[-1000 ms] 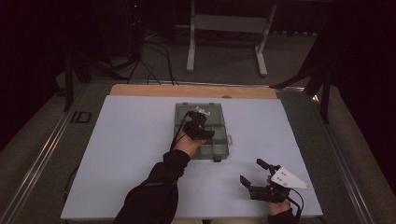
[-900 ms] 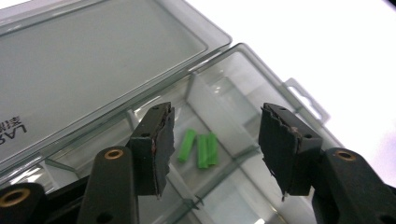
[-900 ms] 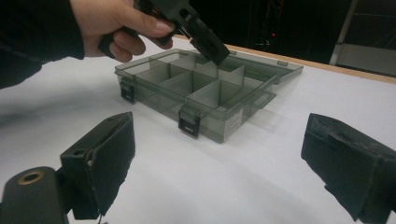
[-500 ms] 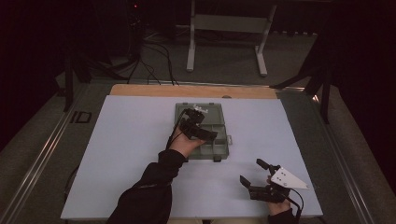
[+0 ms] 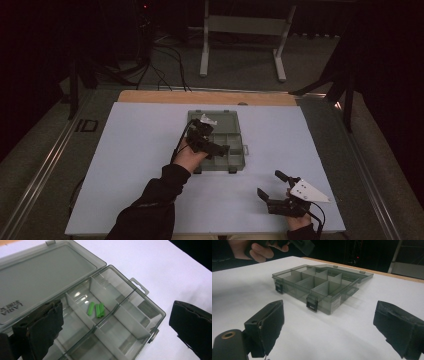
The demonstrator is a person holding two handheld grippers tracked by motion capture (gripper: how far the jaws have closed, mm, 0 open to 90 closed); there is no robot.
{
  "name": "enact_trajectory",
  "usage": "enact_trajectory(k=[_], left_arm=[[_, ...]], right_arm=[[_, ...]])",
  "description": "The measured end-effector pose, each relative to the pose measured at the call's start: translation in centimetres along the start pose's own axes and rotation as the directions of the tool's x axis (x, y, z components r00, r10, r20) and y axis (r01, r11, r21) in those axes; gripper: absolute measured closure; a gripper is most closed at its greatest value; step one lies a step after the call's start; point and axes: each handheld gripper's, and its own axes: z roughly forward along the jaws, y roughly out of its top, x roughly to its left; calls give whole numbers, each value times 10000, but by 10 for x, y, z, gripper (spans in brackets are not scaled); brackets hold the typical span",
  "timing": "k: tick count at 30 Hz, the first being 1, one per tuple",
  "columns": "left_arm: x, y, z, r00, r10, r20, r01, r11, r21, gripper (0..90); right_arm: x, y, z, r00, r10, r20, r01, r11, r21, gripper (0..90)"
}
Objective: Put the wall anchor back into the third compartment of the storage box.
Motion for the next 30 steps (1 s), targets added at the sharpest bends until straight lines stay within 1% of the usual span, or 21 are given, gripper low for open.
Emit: enact_trajectory(k=[3,4,5,7,8,10,12,15,19,20,21,23,24,27,30], left_arm=[[1,-2,-7,9977,178,660,-162,9996,-237,0],[0,-2,-9,9958,313,861,-286,9991,-322,0],[-1,-3,-12,9940,509,972,-470,9980,-414,0],[-2,-5,-17,9922,848,912,-801,9953,-541,0],[-3,-6,-19,9900,1026,964,-970,9934,-605,0],[-3,-8,-23,9882,1176,979,-1117,9917,-637,0],[-3,-11,-28,9872,1199,1048,-1125,9909,-735,0],[-2,-15,-34,9854,1312,1089,-1205,9877,-997,0],[-2,-19,-43,9814,1365,1348,-1175,9831,-1404,0],[-2,-21,-46,9795,1419,1430,-1201,9812,-1512,0],[-2,-22,-48,9773,1518,1476,-1277,9787,-1608,0],[-4,-25,-54,9741,1723,1462,-1482,9756,-1622,0],[-5,-28,-58,9712,1881,1464,-1631,9723,-1674,0],[-5,-33,-67,9668,2061,1510,-1777,9671,-1823,0],[-4,-42,-77,9678,2028,1489,-1714,9647,-2000,0]], right_arm=[[0,0,0,10000,10,-9,-10,10000,16,97],[0,0,0,10000,-7,-12,7,10000,3,97],[0,0,0,10000,-6,-5,6,10000,-4,97],[0,0,0,10000,-14,-11,14,10000,0,97],[0,0,0,10000,2,-8,-2,10000,6,97],[0,0,0,10000,10,-2,-10,10000,23,97],[0,0,0,10000,-1,3,1,10000,14,97],[0,0,0,10000,5,13,-5,10000,21,97],[0,0,0,10000,-24,42,24,10000,29,97],[0,0,0,10000,-20,40,19,10000,31,97],[0,0,1,10000,-25,54,25,10000,38,97],[1,1,1,10000,-76,51,75,10000,39,97],[2,1,1,9999,-102,44,102,9999,35,97],[2,2,1,9999,-154,55,154,9999,-1,97],[2,2,0,9999,-159,63,159,9999,0,97]])
